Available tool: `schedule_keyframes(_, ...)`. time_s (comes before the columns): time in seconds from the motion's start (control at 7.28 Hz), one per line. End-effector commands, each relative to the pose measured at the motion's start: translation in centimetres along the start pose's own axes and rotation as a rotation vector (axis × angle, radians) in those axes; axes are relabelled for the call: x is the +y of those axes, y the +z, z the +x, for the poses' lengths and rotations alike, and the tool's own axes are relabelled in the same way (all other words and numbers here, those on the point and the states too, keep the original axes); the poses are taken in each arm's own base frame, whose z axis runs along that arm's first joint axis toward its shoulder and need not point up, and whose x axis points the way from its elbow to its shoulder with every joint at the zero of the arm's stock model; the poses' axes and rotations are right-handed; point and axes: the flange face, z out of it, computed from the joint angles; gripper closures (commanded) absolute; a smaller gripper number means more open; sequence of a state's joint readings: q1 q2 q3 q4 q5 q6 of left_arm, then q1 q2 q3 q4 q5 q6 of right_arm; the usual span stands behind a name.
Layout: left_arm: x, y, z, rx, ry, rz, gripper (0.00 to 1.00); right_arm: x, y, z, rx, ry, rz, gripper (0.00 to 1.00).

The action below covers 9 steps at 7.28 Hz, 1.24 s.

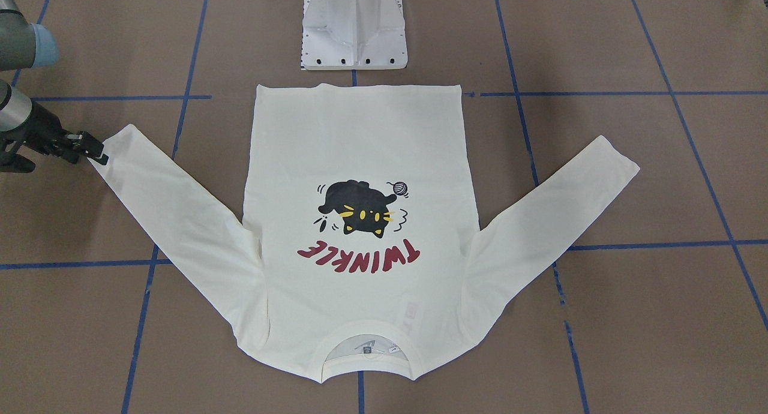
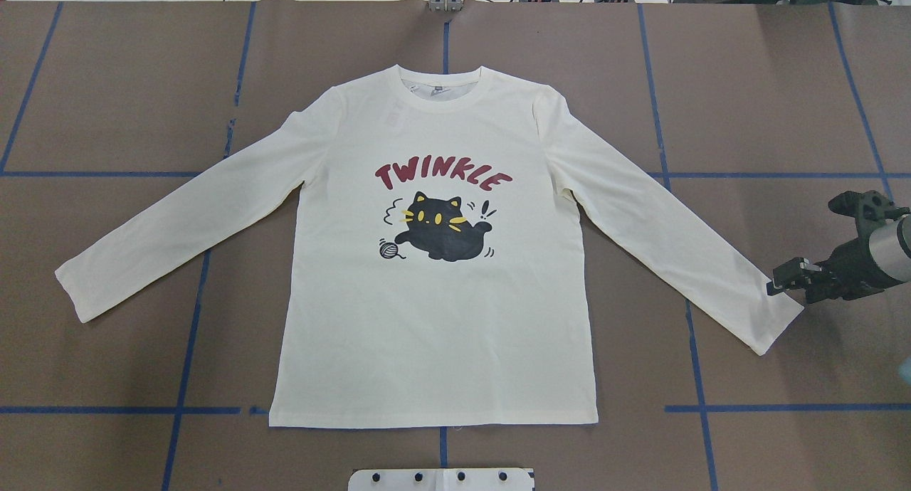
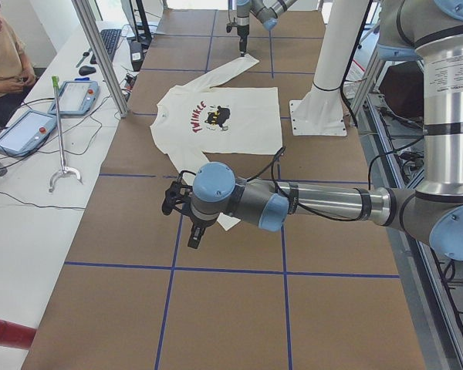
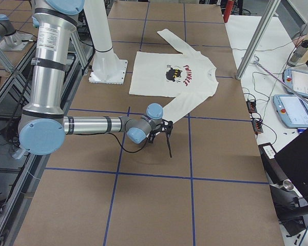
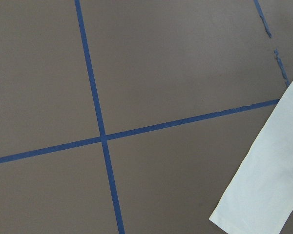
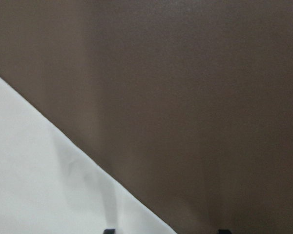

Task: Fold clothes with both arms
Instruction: 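Lower the right gripper and grasp the cuff of the nearby sleeve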

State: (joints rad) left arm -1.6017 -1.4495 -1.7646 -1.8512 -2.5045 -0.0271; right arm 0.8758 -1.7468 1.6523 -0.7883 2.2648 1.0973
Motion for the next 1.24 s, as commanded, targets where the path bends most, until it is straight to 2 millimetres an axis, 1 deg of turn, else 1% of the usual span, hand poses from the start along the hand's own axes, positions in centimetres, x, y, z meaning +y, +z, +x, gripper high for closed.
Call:
schedule_keyframes(0.0,0.0,-0.1,0.1,0.0,-0.002,0.002,0.0,0.4,-0.1,0.1,-0.005,0.004,-0.013,0.26)
schedule_keyframes(0.14,0.0,-0.1,0.1,-0.001,-0.002,0.002,0.0,0.7,-0.1,0.7,0.0,0.011,-0.021,0.3)
schedule_keyframes(0.27,0.1,-0.1,0.0,0.0,-0.004,0.0,0.0,0.8,0.0,0.9,0.003,0.012,-0.022,0.42)
schedule_keyframes(0.41,0.1,-0.1,0.0,0.0,-0.006,0.0,0.0,0.9,0.1,1.0,0.005,0.013,-0.024,0.66)
schedule_keyframes(0.55,0.1,-0.1,0.0,0.0,-0.004,0.001,0.0,1.3,0.3,1.3,0.012,0.013,-0.033,0.93)
schedule_keyframes(0.69,0.1,-0.1,0.1,0.0,-0.003,0.002,0.0,1.4,0.3,1.3,0.011,0.012,-0.035,1.0)
schedule_keyframes(0.82,0.1,-0.1,0.0,0.0,-0.004,0.001,0.0,1.5,0.5,1.2,0.012,0.008,-0.039,1.0)
schedule_keyframes(0.96,0.1,-0.2,0.1,0.0,-0.003,0.002,0.0,1.8,-0.6,-0.7,-0.024,-0.01,-0.055,1.0)
schedule_keyframes(1.1,0.1,-0.2,0.2,0.005,-0.003,0.002,0.0,2.5,-2.6,-3.7,-0.086,-0.026,-0.081,1.0)
